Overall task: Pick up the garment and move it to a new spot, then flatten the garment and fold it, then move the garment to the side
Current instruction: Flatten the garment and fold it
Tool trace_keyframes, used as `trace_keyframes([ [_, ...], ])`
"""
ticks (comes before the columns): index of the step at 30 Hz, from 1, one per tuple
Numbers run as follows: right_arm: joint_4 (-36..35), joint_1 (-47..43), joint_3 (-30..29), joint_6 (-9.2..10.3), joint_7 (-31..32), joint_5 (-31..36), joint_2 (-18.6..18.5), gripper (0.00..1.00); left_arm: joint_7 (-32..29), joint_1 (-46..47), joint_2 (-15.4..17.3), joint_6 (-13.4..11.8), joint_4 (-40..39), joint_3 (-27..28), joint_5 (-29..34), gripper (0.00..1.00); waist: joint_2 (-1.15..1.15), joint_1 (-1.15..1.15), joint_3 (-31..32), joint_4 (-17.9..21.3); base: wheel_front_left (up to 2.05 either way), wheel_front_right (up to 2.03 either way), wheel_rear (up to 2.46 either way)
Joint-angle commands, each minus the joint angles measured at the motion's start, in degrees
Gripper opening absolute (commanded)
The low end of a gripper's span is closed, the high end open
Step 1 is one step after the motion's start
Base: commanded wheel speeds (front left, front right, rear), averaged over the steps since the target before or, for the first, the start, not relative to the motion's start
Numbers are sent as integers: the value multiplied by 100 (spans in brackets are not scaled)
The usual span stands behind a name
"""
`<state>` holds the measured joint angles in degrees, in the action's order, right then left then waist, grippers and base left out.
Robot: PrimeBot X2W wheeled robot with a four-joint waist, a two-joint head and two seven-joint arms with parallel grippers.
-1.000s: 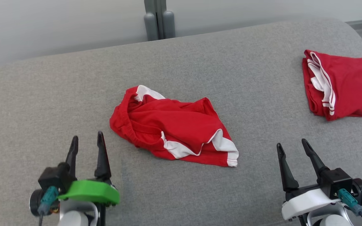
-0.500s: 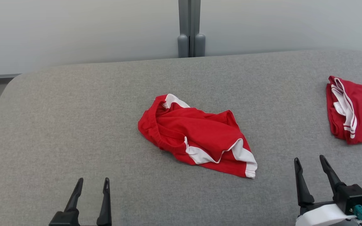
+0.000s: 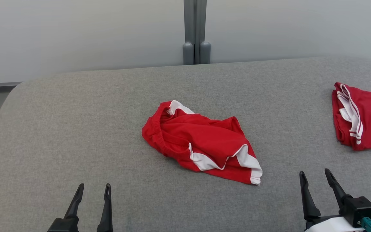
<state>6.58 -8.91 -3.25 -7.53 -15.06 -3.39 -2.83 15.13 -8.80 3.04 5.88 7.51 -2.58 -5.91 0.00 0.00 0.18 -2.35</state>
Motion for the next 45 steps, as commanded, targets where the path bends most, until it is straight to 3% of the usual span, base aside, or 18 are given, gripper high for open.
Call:
trace_keyframes([
  [1,18,-14,13,8,-16,-29,-11,100,0,67,-1,16,12,32,52,100,0,0,-5,36,0,0,0],
  [11,58,76,112,8,-16,-37,-10,100,0,230,-14,64,149,34,37,100,0,0,-41,189,0,0,0],
  [18,-16,285,301,8,-15,24,-11,100,-49,1360,-10,111,619,-812,169,100,0,0,-198,449,0,0,0],
  [25,-68,451,443,8,-15,-81,-9,100,-1530,2743,4,145,1531,-1770,105,100,0,0,-461,817,0,0,0],
  [28,-37,468,490,8,-15,-132,-10,100,-2173,3106,27,151,2049,-1982,14,100,0,0,-538,992,0,0,0],
  [34,-14,499,493,8,-15,-168,-9,100,-2686,3384,112,147,2862,-1985,-210,100,0,0,-600,1242,0,0,0],
  [36,-18,483,465,8,-15,-175,-9,100,-2705,3427,97,149,3016,-2001,-291,77,0,0,-598,1272,0,0,0],
  [37,-15,474,462,8,-15,-172,-9,100,-2704,3451,91,151,3088,-2021,-317,56,0,0,-592,1284,0,0,0],
  [38,-11,463,459,8,-15,-167,-9,100,-2722,3456,87,152,3140,-2038,-348,44,0,0,-586,1290,0,0,0],
  [40,3,461,464,8,-15,-144,-9,100,-2711,3504,83,155,3265,-2074,-459,31,0,0,-585,1301,0,0,0],
  [41,7,475,470,8,-15,-141,-9,100,-2711,3527,80,156,3296,-2082,-496,19,0,0,-588,1303,0,0,0],
  [42,13,497,477,8,-15,-141,-9,100,-2727,3559,71,157,3326,-2093,-570,0,0,0,-589,1306,0,0,0],
  [45,20,549,511,8,-15,-155,-9,100,-2784,3646,46,159,3305,-2126,-910,0,0,0,-593,1331,0,0,0],
])
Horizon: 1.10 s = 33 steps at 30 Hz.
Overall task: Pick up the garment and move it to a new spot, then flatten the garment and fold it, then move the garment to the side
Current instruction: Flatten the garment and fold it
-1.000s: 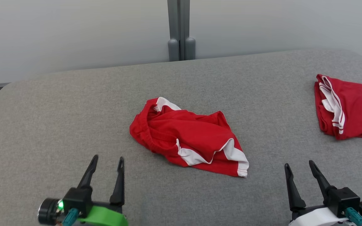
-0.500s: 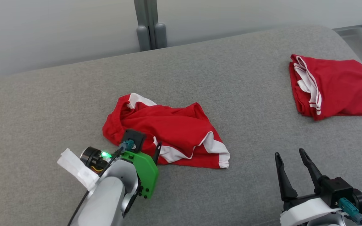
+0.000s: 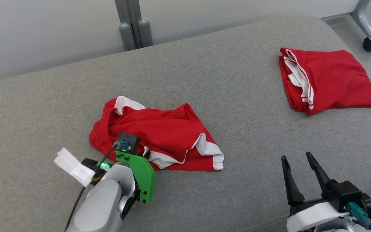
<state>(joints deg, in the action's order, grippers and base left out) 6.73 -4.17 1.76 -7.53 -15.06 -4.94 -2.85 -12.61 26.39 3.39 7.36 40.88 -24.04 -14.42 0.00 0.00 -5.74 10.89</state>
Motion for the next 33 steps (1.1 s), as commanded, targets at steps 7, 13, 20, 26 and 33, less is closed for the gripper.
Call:
trace_keyframes([
  [7,51,157,54,8,-15,-45,-9,100,-466,906,142,14,-682,3,-1124,0,0,0,-10,150,0,0,0],
  [13,107,271,135,8,-15,-188,-6,100,-818,1893,547,14,-949,138,-1359,0,0,0,-25,537,0,0,0],
  [20,172,332,251,8,-15,-385,-6,100,-460,2874,765,-20,-687,332,-1261,0,0,0,-74,1013,0,0,0],
  [26,206,273,215,8,-15,-391,-5,100,396,3370,677,1,-316,349,-1278,0,0,0,-60,1182,0,0,0],
  [33,218,230,37,8,-15,-290,-5,100,856,3194,365,15,-507,-152,-1887,0,0,0,14,1007,0,0,0],
])
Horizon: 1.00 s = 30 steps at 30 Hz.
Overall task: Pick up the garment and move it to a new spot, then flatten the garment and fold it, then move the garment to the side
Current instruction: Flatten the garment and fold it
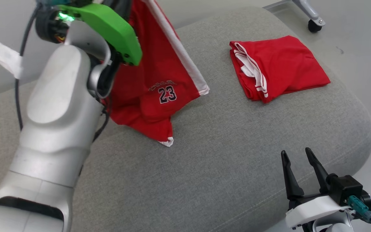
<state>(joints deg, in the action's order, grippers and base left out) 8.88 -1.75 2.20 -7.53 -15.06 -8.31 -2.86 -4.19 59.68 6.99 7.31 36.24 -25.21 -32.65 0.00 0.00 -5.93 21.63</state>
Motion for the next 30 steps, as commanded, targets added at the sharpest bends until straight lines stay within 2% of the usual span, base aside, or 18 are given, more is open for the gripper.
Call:
trace_keyframes([
  [1,-2,-30,-47,8,-15,54,-5,100,10,-276,11,20,-222,-250,-218,0,0,0,57,-134,0,0,0],
  [6,-16,-190,-159,8,-15,110,-5,100,-87,-1175,346,17,-1471,-1031,-930,0,0,0,195,-433,0,0,0],
  [10,-31,-360,-302,8,-15,174,-4,100,-546,-2376,994,13,-2645,-1553,-1221,0,0,0,261,-783,0,0,0],
  [15,-76,-488,-432,8,-15,285,-7,100,-1039,-4033,1901,-516,-3867,-1784,-1446,0,0,0,202,-1230,0,0,0],
  [18,-85,-492,-474,8,-15,348,-5,100,-963,-4700,2337,-785,-4126,-1707,-1480,0,0,0,141,-1486,0,0,0],
  [19,-79,-483,-455,8,-15,377,-3,100,-865,-4917,2399,-898,-4099,-1648,-1498,0,0,0,125,-1583,0,0,0],
  [21,-72,-469,-463,8,-15,423,-8,100,-691,-5227,2373,-927,-3975,-1632,-1632,0,0,0,102,-1764,0,0,0],
  [30,9,-370,-413,9,-15,548,-8,100,449,-5344,1946,-433,-2316,-1601,-1561,0,0,0,164,-2288,0,0,0],
])
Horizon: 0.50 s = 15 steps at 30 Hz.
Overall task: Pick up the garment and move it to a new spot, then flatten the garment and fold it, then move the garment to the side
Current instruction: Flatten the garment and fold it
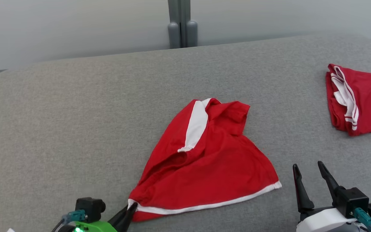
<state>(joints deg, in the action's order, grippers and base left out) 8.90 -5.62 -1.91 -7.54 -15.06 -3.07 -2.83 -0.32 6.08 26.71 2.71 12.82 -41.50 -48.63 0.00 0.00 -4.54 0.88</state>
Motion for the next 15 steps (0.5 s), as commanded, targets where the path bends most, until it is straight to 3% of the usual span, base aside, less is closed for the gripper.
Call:
trace_keyframes([
  [1,3,23,7,10,-15,39,-13,100,177,30,-87,93,236,24,24,0,0,0,36,-251,0,0,0],
  [5,19,34,19,10,-15,57,-12,100,602,126,-182,266,846,-67,173,0,0,0,83,-317,0,0,0],
  [6,18,20,21,10,-15,57,-12,100,763,151,-228,281,955,-41,179,24,0,0,101,-330,0,0,0],
  [7,18,8,28,10,-15,59,-12,100,880,142,-274,283,1041,6,134,71,0,0,115,-335,0,0,0],
  [8,18,-4,41,10,-15,59,-12,100,1009,131,-308,292,1134,30,127,100,0,0,137,-334,0,0,0],
  [15,-98,-143,52,10,-15,22,-12,100,1516,-147,-500,6,1063,265,508,100,0,0,298,-285,0,0,0],
])
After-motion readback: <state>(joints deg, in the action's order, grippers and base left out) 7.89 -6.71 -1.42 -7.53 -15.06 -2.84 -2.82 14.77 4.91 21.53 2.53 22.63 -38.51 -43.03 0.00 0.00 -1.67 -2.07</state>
